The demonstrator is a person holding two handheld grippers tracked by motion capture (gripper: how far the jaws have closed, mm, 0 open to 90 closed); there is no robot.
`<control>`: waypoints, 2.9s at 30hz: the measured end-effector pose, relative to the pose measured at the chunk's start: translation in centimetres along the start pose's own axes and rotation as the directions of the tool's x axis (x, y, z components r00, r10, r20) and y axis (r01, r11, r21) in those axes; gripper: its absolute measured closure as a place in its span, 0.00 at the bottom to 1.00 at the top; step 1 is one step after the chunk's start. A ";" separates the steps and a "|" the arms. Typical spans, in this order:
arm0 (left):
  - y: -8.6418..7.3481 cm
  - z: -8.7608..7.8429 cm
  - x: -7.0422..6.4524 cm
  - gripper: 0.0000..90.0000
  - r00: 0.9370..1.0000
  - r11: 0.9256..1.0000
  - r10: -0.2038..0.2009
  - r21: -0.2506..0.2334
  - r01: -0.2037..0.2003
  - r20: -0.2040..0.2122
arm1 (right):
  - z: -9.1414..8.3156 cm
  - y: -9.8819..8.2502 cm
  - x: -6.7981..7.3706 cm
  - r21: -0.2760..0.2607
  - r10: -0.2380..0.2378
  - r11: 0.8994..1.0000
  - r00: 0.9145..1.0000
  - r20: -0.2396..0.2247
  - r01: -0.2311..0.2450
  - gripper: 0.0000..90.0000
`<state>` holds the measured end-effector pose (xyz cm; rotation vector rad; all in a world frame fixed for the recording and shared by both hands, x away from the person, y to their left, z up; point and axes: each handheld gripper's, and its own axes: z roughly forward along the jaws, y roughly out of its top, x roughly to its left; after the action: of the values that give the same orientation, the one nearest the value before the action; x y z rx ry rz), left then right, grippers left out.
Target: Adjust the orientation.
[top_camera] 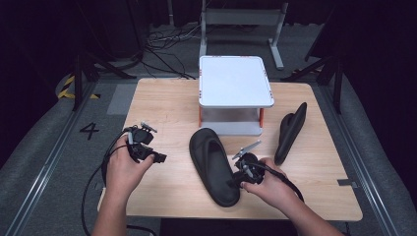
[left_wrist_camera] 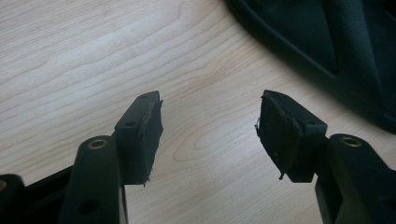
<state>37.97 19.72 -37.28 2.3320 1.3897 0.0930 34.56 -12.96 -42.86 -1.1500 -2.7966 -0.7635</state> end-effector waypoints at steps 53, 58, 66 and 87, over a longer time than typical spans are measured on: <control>4.1 5.3 -4.9 0.44 0.980 0.980 0.198 0.025 -0.198 -0.021 | -7.2 -1.9 -5.2 -0.083 -0.005 0.996 0.990 0.141 0.017 0.74; 3.1 4.2 -3.7 0.41 0.983 0.982 0.182 0.050 -0.181 -0.026 | -9.6 -2.4 -7.5 -0.164 0.061 0.986 0.981 0.184 -0.031 0.73; 1.2 2.7 -1.1 0.39 0.989 0.989 0.137 0.064 -0.134 -0.060 | -12.1 -2.9 -10.6 -0.281 0.164 0.955 0.961 0.224 -0.097 0.76; -1.6 2.1 0.3 0.40 0.992 0.992 0.097 0.087 -0.090 -0.080 | -10.7 -1.8 -14.2 -0.308 0.197 0.948 0.912 0.359 -0.083 0.92</control>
<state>37.32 19.96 -39.84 2.4883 1.3464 0.1655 42.00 -28.10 -37.11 -1.7052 -2.9219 -1.0606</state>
